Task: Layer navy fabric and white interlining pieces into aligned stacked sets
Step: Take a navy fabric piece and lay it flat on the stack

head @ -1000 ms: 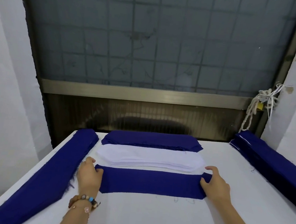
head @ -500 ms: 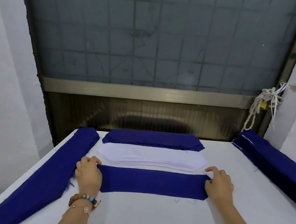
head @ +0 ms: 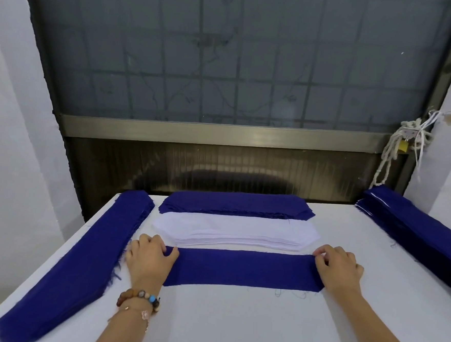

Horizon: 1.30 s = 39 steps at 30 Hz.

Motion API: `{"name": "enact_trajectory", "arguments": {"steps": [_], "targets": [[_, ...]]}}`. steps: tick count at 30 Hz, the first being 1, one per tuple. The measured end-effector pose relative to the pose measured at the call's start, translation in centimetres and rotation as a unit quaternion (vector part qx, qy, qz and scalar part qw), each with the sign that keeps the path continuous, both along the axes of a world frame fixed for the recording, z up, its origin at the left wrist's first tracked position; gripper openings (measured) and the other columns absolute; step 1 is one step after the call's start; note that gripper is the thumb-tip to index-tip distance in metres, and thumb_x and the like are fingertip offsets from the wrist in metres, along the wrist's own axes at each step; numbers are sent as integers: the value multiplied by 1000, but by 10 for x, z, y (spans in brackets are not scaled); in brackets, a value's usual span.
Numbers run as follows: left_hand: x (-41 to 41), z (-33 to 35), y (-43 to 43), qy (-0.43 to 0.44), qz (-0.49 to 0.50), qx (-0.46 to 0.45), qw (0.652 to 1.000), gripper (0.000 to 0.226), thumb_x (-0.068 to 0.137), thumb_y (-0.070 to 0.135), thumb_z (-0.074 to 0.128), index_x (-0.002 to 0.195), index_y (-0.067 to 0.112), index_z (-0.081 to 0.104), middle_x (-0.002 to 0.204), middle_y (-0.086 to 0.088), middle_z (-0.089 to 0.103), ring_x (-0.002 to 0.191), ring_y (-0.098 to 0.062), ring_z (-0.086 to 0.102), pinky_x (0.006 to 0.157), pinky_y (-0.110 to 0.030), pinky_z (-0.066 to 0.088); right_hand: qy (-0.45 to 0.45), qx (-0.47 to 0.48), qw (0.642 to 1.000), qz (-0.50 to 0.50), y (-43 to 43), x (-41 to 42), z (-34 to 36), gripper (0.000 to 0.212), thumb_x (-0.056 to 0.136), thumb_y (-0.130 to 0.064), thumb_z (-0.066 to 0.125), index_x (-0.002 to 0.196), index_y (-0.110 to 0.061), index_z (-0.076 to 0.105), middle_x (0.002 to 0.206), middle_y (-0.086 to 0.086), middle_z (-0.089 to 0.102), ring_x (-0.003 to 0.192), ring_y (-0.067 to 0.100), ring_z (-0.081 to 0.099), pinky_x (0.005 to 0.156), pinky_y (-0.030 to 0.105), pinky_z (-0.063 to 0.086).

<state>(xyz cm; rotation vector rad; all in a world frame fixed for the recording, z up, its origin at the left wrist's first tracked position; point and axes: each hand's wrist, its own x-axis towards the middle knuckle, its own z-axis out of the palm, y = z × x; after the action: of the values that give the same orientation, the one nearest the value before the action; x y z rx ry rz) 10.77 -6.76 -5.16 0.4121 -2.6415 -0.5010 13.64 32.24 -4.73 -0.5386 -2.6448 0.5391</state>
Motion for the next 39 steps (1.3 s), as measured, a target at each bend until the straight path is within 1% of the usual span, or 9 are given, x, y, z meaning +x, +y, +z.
{"name": "enact_trajectory", "arguments": {"steps": [5, 11, 14, 18, 22, 27, 31, 35, 39], "targets": [[0, 0, -1, 3, -8, -3, 1000, 26, 86, 49, 61, 86, 25, 53, 103, 1, 51, 103, -21, 44, 92, -34, 35, -13, 11, 1000, 10, 0, 0, 0, 2, 87, -34, 56, 86, -36, 57, 89, -9, 52, 95, 16, 41, 81, 34, 29], [0, 3, 1, -2, -17, 1, 1000, 21, 87, 44, 62, 88, 24, 55, 103, -1, 52, 103, -22, 44, 91, -35, 36, -4, 14, 1000, 15, 2, -1, -2, 6, 86, -29, 57, 87, -35, 59, 88, -8, 52, 91, 16, 35, 80, 33, 27], [0, 4, 0, -5, -23, 3, 1000, 19, 88, 42, 62, 87, 24, 57, 105, -1, 52, 104, -23, 44, 92, -35, 34, -4, 15, 1000, 12, 0, 0, 0, 11, 87, -25, 54, 89, -33, 61, 90, -6, 53, 98, 21, 42, 80, 33, 25], [2, 8, -1, 33, -29, 65, 997, 13, 87, 35, 66, 87, 24, 59, 106, -3, 55, 104, -25, 47, 90, -37, 37, 4, 15, 1000, -12, -1, 0, 2, 18, 90, -19, 48, 92, -29, 63, 98, -1, 57, 102, 24, 43, 79, 33, 24], [-11, 20, 2, 68, -25, 88, 993, 14, 89, 29, 64, 101, 24, 58, 113, -4, 56, 106, -25, 47, 87, -39, 40, 68, 35, 997, -28, -9, -10, 7, 18, 91, -15, 50, 99, -26, 61, 103, 1, 57, 102, 23, 45, 80, 34, 28], [-38, 36, 37, 107, -77, 87, 987, 21, 96, 26, 55, 115, 22, 62, 121, 0, 60, 112, -21, 50, 90, -36, 39, 117, 11, 991, 64, -52, -43, 20, 21, 93, -18, 57, 113, -26, 59, 117, 0, 57, 106, 17, 49, 86, 28, 38], [-51, 23, 63, 44, -101, 36, 993, 41, 101, 35, 43, 138, 21, 50, 142, 1, 51, 131, -19, 42, 107, -35, 31, 110, -12, 980, 164, -93, -68, 18, 26, 97, -18, 51, 121, -24, 57, 122, -4, 56, 110, 12, 49, 94, 25, 39], [-61, 12, 58, -41, -54, -38, 997, 55, 102, 47, 22, 152, 23, 28, 159, 2, 24, 148, -20, 15, 120, -43, 6, 62, 9, 989, 133, -104, -82, 13, 24, 97, -36, 50, 119, -32, 58, 125, -9, 52, 115, 11, 46, 94, 27, 40], [-61, 12, 47, -55, -7, -7, 998, 57, 102, 46, 22, 152, 17, 26, 159, -2, 23, 148, -24, 14, 120, -44, 14, 64, 0, 989, 136, -96, -82, 10, 29, 94, -40, 54, 119, -29, 61, 125, -8, 53, 114, 11, 47, 91, 25, 43]]}}
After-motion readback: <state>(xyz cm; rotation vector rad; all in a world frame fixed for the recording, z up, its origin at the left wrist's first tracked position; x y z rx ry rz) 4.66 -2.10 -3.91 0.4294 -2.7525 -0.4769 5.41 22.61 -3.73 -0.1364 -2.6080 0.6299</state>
